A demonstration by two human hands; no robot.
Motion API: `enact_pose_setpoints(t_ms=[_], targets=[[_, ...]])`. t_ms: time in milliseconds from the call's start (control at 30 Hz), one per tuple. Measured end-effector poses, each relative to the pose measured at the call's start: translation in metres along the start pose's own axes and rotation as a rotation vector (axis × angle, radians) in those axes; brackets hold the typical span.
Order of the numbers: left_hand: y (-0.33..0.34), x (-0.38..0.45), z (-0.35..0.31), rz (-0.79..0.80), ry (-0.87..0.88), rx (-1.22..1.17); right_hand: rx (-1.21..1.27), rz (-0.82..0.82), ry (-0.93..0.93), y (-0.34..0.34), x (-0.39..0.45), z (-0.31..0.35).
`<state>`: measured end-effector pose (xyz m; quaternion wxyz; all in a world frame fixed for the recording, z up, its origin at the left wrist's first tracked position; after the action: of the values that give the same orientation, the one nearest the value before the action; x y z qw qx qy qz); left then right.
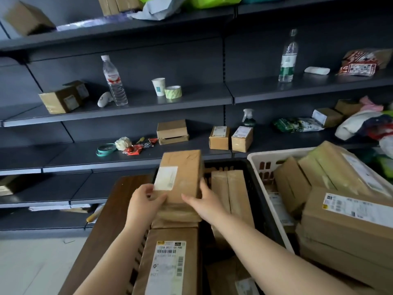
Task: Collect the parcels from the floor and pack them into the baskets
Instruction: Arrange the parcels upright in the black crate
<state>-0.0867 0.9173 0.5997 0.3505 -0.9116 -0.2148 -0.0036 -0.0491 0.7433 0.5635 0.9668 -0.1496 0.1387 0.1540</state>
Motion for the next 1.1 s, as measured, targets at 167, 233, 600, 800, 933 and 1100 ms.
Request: enact_pose_setpoints(t_ms=[167, 233, 600, 800, 933, 1100], targets=[[-0.013, -0.026, -0.035, -0.201, 0.272, 0.214, -0.187, -0.065, -0.139, -0.019, -0.018, -0.001], [0.002, -0.048, -0.070, -0.228, 0.518, 0.141, -0.338, -0.292, -0.126, -0.048, -0.025, -0.012], [0.180, -0.063, -0.060, 0.502, -0.052, 0.424, -0.113, -0.143, 0.260, -0.071, -0.042, -0.106], [0.171, -0.053, -0.056, 0.407, -0.147, 0.472, 0.133, -0.021, 0.199, -0.067, -0.053, -0.104], [0.159, -0.067, -0.052, 0.387, -0.185, 0.373, 0.058, -0.003, 0.129, -0.066, -0.063, -0.098], [0.143, -0.075, -0.050, 0.357, -0.185, 0.105, -0.299, -0.037, 0.023, -0.061, -0.077, -0.084]])
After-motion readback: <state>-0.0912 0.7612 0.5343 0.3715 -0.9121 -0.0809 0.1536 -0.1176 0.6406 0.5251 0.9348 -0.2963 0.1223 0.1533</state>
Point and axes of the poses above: each hand's wrist, its own x-axis towards the middle knuckle, its own y-axis out of the palm, z = x × y, the point moved 6 cm from there along x, towards the middle knuckle, and after that the axes turned 6 degrees about y, right-handed, at the moved point
